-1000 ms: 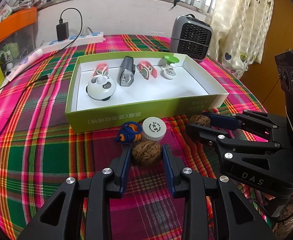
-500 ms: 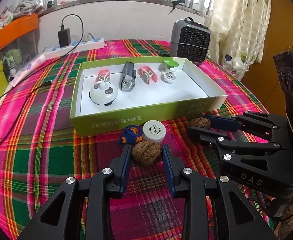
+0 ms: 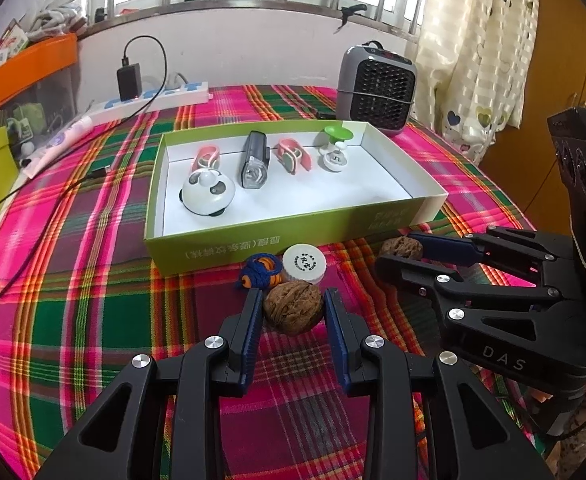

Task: Organize objects
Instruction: 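Lift both held walnuts and carry them toward the box lid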

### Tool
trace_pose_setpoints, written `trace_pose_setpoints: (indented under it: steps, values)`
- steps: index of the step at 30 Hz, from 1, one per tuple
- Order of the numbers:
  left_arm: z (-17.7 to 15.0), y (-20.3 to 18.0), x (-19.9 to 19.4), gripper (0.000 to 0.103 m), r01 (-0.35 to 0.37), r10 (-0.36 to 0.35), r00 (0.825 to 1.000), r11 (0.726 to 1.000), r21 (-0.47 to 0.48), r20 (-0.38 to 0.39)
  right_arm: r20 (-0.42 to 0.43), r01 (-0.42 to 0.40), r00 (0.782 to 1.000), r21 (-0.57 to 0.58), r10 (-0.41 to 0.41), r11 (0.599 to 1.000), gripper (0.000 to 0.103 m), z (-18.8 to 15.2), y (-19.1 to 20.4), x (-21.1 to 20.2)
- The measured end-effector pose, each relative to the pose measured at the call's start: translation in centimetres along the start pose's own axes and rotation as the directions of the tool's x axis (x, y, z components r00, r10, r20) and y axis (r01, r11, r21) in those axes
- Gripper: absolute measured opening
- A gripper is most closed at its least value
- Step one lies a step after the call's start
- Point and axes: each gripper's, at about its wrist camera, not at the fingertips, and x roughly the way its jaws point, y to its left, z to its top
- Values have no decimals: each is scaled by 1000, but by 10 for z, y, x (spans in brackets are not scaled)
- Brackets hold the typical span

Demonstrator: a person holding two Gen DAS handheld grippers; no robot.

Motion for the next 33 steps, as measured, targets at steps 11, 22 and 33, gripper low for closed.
trace_pose_setpoints:
  steps: [11, 22, 33]
  values:
    - [5, -2, -14, 29, -1, 1, 999, 1000, 0, 33, 34, 8, 999, 1, -8, 1000, 35, 4, 1, -13]
    - [18, -1, -23, 29, -4, 4, 998, 1000, -7, 63, 73, 15, 997, 4, -15, 1000, 35, 16, -2, -24]
    - [38, 2, -18, 29, -9, 10, 997, 1000, -10, 77, 94, 20, 995, -9, -19, 1000, 35, 36, -7, -23]
